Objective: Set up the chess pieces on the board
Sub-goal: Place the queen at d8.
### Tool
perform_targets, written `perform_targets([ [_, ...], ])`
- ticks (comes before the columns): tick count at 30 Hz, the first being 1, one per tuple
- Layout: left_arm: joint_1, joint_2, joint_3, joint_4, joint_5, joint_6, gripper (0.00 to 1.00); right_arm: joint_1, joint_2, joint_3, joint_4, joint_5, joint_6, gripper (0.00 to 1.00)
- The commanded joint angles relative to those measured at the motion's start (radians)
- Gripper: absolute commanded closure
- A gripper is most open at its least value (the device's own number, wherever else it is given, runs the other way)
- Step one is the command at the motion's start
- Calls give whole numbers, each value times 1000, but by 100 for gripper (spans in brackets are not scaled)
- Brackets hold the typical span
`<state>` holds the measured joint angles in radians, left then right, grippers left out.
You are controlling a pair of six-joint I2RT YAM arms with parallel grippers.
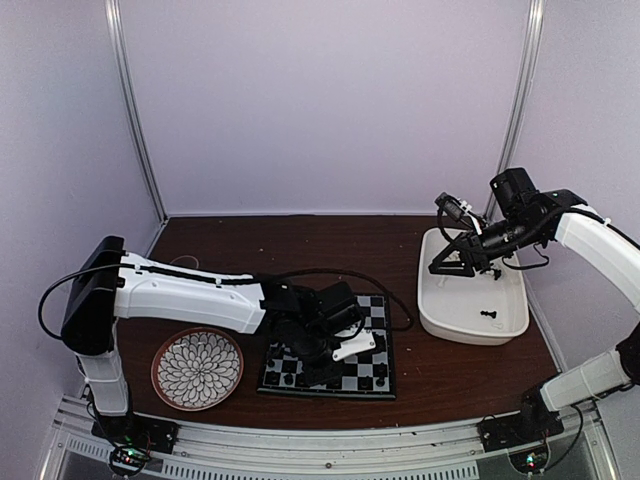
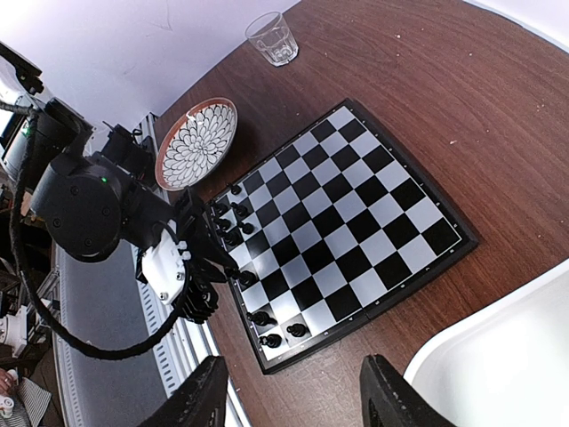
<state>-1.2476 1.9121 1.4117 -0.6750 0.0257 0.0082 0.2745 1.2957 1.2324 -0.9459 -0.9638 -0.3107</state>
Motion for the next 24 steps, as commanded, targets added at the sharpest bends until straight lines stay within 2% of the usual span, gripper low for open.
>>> perform_targets([
  [1, -2, -28, -3, 10, -1, -5, 78, -4, -18, 6, 12, -6, -3, 46],
  [8, -2, -102, 12, 10, -10, 8, 65, -5, -10, 40, -9, -9, -4, 46],
  [13, 1, -177, 79, -10, -89, 44, 60, -58, 28, 119, -54, 62, -35, 45],
  [15, 17, -199, 92, 2, -90, 37, 59, -116, 53, 156, -70, 147, -45, 46],
  [18, 51, -229, 81, 60, -85, 1, 59, -184, 131, 239, -119, 401, -78, 50],
  [21, 63, -254, 56, 144, -111, -5, 59, -201, 239, 327, -200, 615, -116, 51],
  [24, 66, -271, 27, 233, -94, -5, 59, -201, 328, 354, -277, 738, -162, 51],
])
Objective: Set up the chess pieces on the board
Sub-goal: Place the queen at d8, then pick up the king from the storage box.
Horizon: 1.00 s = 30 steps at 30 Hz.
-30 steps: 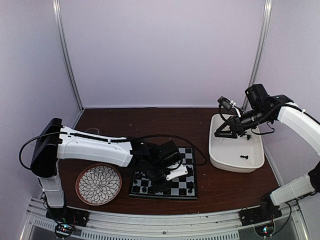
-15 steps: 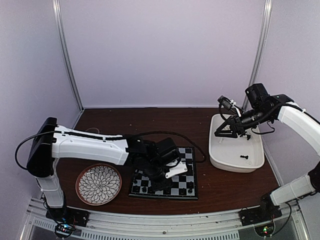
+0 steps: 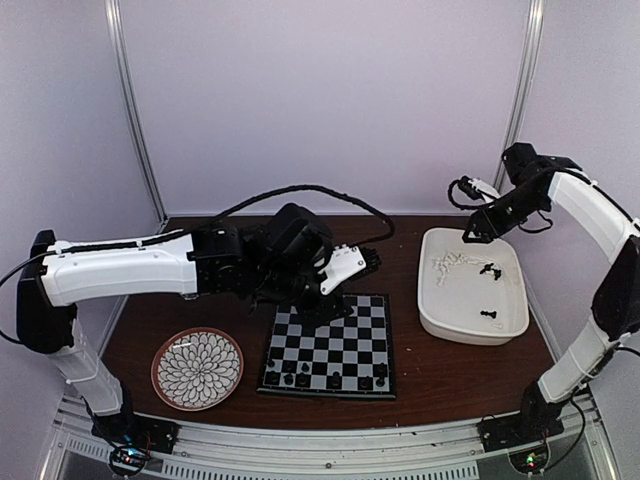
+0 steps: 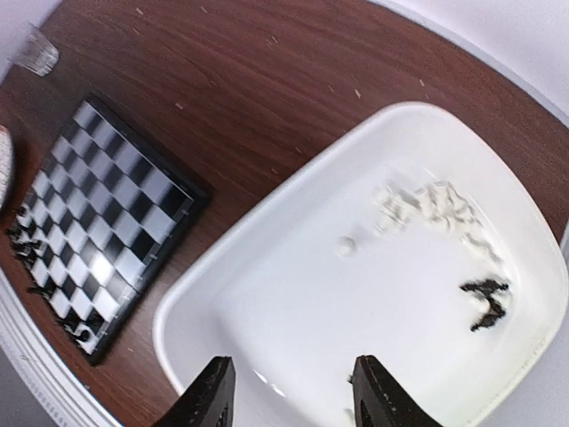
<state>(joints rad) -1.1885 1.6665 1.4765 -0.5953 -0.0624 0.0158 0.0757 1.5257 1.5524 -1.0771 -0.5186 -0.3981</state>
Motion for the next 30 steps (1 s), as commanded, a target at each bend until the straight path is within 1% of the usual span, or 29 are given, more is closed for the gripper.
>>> perform_targets([
  [1, 8, -26, -42, 165, 1, -13, 59, -2, 123, 40, -182, 314, -95, 52],
  [3, 11, -24, -47, 173, 8, -13, 59, -7, 170, 40, -224, 382, -106, 52],
  [4, 13, -20, -48, 173, 15, -41, 59, -13, 187, 33, -228, 407, -106, 53],
  [8, 18, -10, -61, 191, 51, -59, 59, -33, 267, 18, -209, 480, -87, 55],
  [11, 23, -4, -58, 190, 62, -58, 59, -33, 347, 63, -281, 466, -108, 58],
  [12, 24, -2, -57, 184, 91, -57, 59, -33, 356, 63, -302, 458, -122, 58],
  [16, 33, -3, -53, 167, 117, -59, 59, -35, 342, 22, -374, 468, -203, 57],
  [17, 33, -3, -55, 167, 121, -59, 59, -36, 339, 3, -387, 478, -216, 55],
  [19, 38, 4, -55, 166, 130, -59, 59, -36, 332, -33, -378, 504, -239, 53],
  [22, 48, 19, -45, 163, 149, -60, 59, -39, 339, -57, -339, 544, -255, 52],
  [27, 52, 41, -15, 143, 170, -63, 59, -42, 392, -59, -293, 545, -264, 54],
  [30, 54, 39, -17, 140, 170, -68, 59, -43, 424, -68, -258, 571, -273, 57],
])
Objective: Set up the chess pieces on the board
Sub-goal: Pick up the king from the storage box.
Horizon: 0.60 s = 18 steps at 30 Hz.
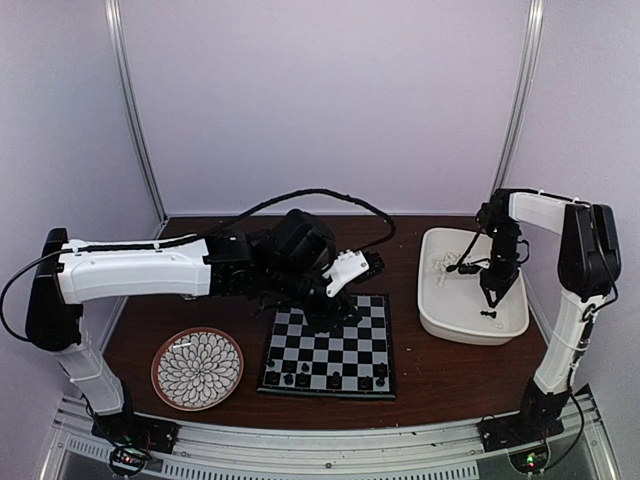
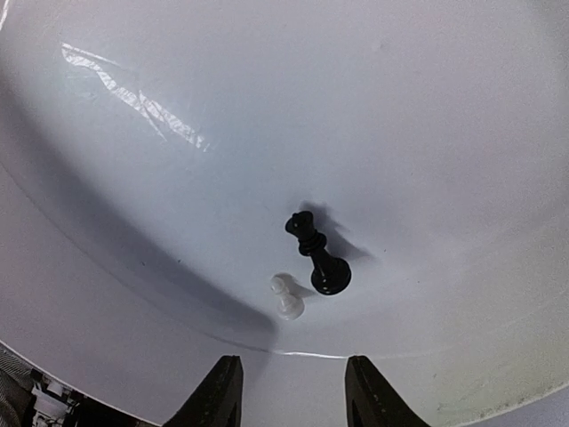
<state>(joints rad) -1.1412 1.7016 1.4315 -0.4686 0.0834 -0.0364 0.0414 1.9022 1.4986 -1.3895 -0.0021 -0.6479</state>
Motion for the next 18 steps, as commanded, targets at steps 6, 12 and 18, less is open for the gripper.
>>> perform_targets([
  [6, 6, 9, 26, 8, 16, -24, 59, -25, 94, -25, 106, 52, -55, 61],
  [12, 6, 9, 21, 5, 15, -32, 59, -28, 130, -41, 132, 38, -77, 61],
  [18, 7, 17, 19, 5, 16, -35, 59, -28, 153, -44, 142, 31, -81, 62],
])
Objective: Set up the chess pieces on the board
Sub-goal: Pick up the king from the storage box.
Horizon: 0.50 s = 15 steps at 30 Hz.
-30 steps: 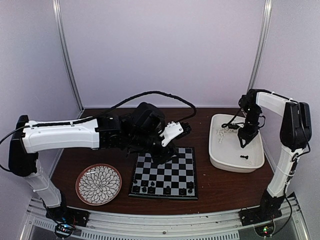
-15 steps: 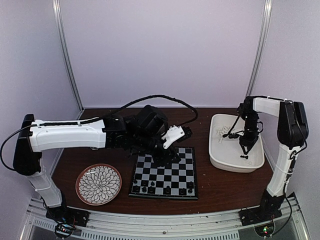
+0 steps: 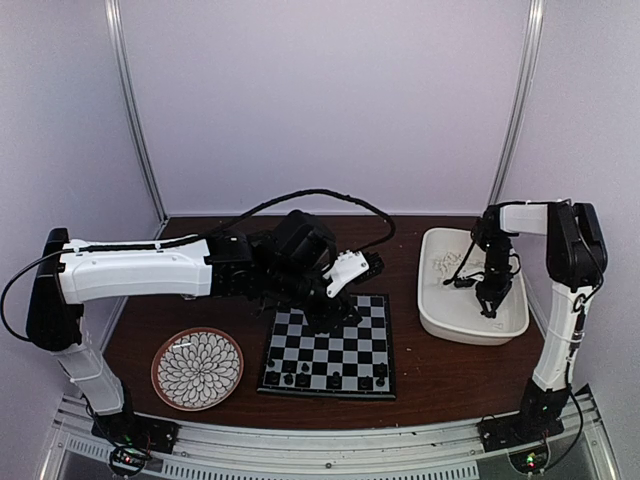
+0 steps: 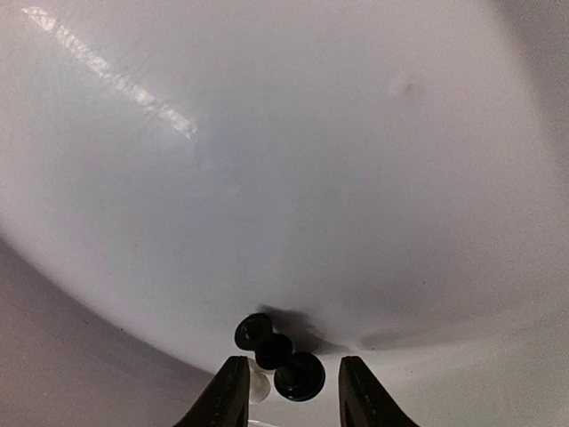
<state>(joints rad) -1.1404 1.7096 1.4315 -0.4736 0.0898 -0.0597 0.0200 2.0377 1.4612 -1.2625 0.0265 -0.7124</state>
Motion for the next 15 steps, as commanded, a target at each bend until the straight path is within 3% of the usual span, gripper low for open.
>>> perform_targets([
  [1, 6, 9, 20, 10, 11, -12, 59, -7, 20, -6, 16, 1, -17, 63],
  [11, 11, 18, 49, -2, 23, 9, 59, -58, 30, -26, 7, -24, -16, 75],
  [15, 14, 21, 59, -1, 22, 8, 59, -70, -16, -26, -9, -104, -12, 84],
])
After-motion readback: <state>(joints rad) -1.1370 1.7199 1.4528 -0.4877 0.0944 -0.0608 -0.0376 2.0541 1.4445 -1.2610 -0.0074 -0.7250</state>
